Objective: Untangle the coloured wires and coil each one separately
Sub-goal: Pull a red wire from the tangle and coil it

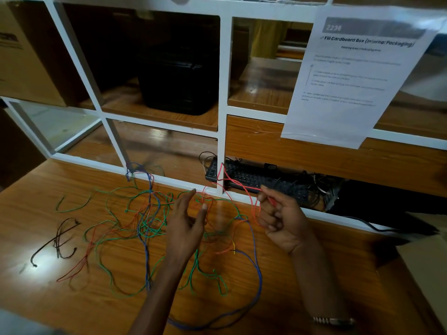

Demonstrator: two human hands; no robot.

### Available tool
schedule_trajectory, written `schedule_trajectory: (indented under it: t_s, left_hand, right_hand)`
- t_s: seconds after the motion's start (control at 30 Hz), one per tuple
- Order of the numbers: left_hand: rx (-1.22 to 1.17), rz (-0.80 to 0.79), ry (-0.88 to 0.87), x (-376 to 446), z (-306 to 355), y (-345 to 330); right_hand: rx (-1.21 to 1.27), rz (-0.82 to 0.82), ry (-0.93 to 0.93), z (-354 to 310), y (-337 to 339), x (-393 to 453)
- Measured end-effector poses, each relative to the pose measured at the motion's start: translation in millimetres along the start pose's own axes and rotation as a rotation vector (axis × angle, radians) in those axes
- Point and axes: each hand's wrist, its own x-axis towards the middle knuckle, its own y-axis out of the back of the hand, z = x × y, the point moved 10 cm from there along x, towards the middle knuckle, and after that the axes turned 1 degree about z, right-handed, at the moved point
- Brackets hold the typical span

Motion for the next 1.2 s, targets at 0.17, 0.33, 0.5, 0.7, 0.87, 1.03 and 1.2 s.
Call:
schedule_trajectory:
  t_s: [0.17, 0.33, 0.5, 0.7, 0.87, 1.03, 1.2]
  left_hand:
    - [-0.234, -0.146, 0.043, -4, 54, -22]
    - [-0.289, -0.221, 0.044, 0, 51, -40]
    - [-0.348, -0.19, 0.105, 6, 29, -34]
    - [-0.34, 0.014, 0.154, 17, 7, -4]
    - [-0.219, 0.121, 0.219, 20, -25, 17]
    - [-0.106, 0.03, 0.266, 18, -58, 26]
    - [-0.093, -0.225, 0.26, 8, -50, 7]
  right_hand:
    - [-0.396, -0.005, -0.012, 18, -15, 4]
    - [-0.601, 0.021, -0.07, 29, -17, 2]
    - [-0.647, -0.015, -0.113, 35, -12, -2]
    - [-0.848, -0.47, -0.391, 74, -52, -34]
    - [-0.303, -0.873, -0.253, 57, -98, -55]
    - [0.536, -0.798, 0.035, -23, -68, -29]
    - [0.711, -0.257, 0.231, -30, 0, 9]
